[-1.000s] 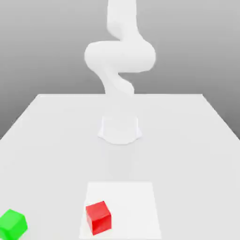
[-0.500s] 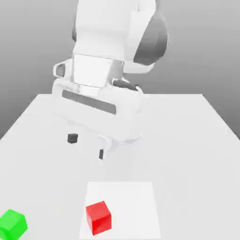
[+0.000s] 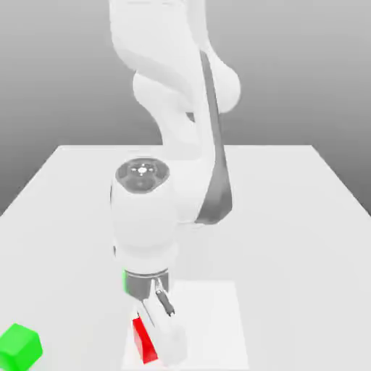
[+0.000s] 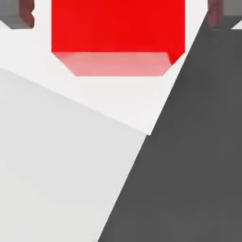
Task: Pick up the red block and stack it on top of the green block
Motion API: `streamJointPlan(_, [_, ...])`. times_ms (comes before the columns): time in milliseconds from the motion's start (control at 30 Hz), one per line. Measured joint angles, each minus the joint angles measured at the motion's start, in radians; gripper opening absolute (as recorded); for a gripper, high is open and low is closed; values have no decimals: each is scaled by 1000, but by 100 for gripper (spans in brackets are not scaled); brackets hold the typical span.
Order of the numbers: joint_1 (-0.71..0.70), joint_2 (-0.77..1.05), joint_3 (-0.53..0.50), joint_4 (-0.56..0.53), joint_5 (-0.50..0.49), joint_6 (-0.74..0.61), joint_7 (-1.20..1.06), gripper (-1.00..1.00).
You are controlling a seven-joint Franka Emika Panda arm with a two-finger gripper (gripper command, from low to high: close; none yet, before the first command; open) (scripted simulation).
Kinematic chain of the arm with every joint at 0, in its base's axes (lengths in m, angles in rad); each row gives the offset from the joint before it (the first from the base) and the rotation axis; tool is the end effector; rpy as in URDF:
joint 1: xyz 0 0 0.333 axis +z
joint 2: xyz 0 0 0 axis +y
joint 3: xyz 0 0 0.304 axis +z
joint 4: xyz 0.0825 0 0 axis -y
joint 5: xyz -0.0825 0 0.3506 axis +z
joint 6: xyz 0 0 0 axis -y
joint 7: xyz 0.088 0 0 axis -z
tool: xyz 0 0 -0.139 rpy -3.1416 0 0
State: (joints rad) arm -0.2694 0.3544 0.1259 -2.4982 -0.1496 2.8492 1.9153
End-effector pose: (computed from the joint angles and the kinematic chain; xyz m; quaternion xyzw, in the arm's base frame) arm 0.4466 -0.0528 0.1391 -0.5722 0.8201 -0.0006 0.0010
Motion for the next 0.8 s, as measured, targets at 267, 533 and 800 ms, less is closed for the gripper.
streamJointPlan(267, [-24, -120, 35, -19, 55, -98, -40, -100])
streamJointPlan(533, [-197, -108, -90, 186, 136, -289, -158, -100])
streamJointPlan(800, [-250, 41, -125, 259, 151, -213, -185, 100])
